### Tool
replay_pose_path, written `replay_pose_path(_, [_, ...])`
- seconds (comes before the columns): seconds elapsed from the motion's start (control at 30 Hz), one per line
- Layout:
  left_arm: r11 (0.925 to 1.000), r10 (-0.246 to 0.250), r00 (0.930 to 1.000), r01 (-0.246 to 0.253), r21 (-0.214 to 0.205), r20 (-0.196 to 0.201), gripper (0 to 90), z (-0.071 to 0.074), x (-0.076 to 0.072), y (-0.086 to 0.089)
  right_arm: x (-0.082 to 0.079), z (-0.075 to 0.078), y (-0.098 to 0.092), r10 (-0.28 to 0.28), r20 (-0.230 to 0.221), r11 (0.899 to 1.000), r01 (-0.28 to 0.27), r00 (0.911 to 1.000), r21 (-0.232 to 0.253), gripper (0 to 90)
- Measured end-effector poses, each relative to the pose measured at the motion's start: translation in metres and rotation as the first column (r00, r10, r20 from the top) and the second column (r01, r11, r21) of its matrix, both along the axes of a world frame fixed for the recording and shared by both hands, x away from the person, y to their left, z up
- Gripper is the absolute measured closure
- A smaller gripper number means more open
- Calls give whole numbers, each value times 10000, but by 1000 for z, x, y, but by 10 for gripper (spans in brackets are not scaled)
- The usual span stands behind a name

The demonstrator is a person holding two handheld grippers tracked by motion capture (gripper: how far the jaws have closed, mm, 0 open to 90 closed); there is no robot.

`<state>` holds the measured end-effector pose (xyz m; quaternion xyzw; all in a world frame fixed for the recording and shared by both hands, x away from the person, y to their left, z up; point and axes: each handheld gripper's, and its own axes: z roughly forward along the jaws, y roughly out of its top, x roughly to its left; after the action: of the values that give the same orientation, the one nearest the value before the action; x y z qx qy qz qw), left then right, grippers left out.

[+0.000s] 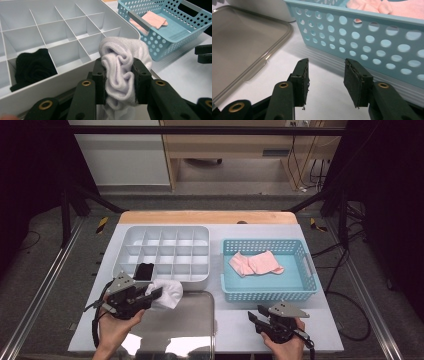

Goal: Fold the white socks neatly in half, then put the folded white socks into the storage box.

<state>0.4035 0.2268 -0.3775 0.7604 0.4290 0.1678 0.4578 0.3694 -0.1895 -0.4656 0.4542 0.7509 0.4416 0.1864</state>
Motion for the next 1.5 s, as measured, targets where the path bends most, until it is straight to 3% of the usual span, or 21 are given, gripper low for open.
replay_pose_path(0.3, [9998,143,9999,-144,119,87,675,13,10,5,0,0,-4,-164,-56,9998,165,9998,86,547])
replay_pose_path(0.73, [9981,541,9982,-548,287,238,675,31,28,13,0,0,-8,-642,81,9979,642,9979,-74,471])
replay_pose_path(0.83, [9967,678,9974,-689,437,248,675,35,38,15,1,-2,-9,-513,-30,9986,513,9987,105,493])
replay_pose_path(0.97, [9952,801,9964,-815,537,271,675,38,47,15,1,-5,-6,-345,-208,9994,345,9992,-1,502])
replay_pose_path(1.2, [9916,1017,9948,-1012,805,-23,675,37,69,13,1,-7,-4,-178,-376,9998,179,9991,40,514])
replay_pose_path(1.4, [9895,1217,9912,-1171,848,-521,675,26,89,13,2,-7,-3,-123,-474,9999,127,9988,73,515])
replay_pose_path(1.5, [9877,1239,9884,-1144,1063,-875,675,16,101,12,3,-9,-4,-163,-504,9998,166,9986,55,515])
